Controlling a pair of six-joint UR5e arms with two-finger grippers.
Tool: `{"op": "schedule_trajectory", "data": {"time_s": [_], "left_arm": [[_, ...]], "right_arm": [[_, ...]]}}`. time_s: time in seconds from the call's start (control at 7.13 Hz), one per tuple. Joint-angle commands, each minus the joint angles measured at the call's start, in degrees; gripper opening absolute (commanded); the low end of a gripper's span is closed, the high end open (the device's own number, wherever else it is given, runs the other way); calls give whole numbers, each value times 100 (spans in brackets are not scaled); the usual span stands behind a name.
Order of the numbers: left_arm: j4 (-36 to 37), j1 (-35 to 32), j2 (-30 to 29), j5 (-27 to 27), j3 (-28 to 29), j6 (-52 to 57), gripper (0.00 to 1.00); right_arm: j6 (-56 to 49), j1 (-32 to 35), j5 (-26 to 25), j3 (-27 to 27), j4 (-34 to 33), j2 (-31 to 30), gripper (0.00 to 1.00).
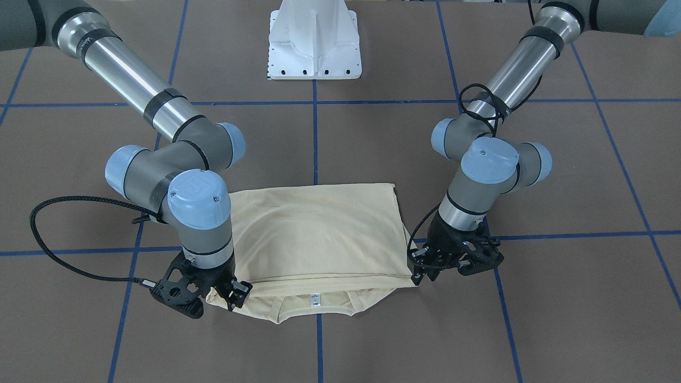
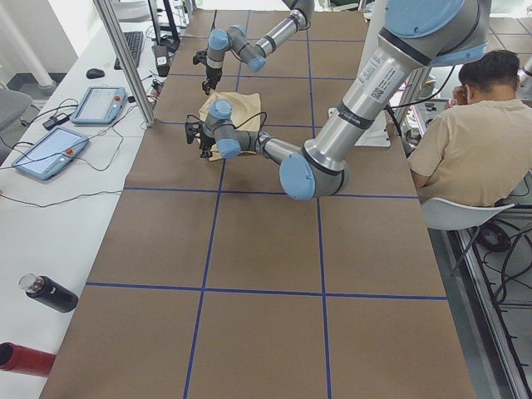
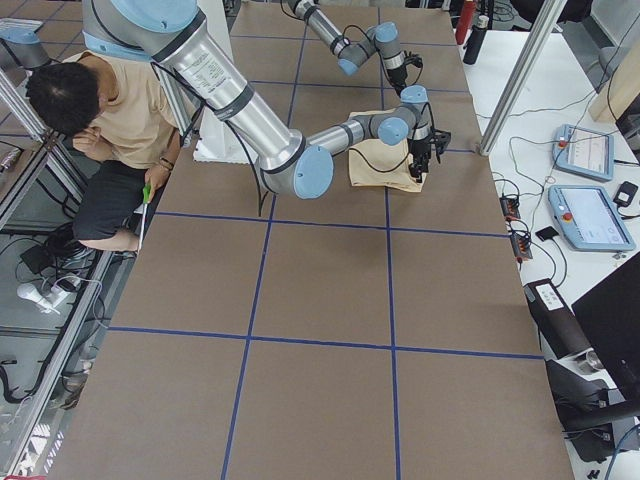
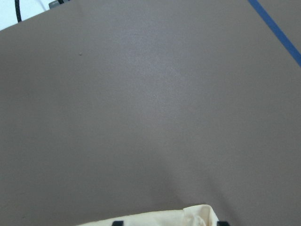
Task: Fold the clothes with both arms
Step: 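Open both grippers and draw them back from the folded shirt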
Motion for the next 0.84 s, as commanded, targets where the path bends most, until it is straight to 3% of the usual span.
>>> {"op": "schedule_trajectory", "data": {"time_s": [0.0, 0.14, 0.42, 0.7], "left_arm": [[-86, -44, 573, -12, -884, -53, 50], [-77, -96, 794, -12, -1142, -18, 49], [-77, -106, 814, -4, -1206, -18, 49], [-59, -106, 928, 31, -1285, -18, 49]], "right_arm": [[652, -40, 84, 1528, 17, -964, 100], [1162, -459, -11, 2479, 43, -1685, 100], [2016, -1092, -536, 3451, 43, -2513, 100], [3086, -1428, -654, 3508, 314, -2842, 99]]}}
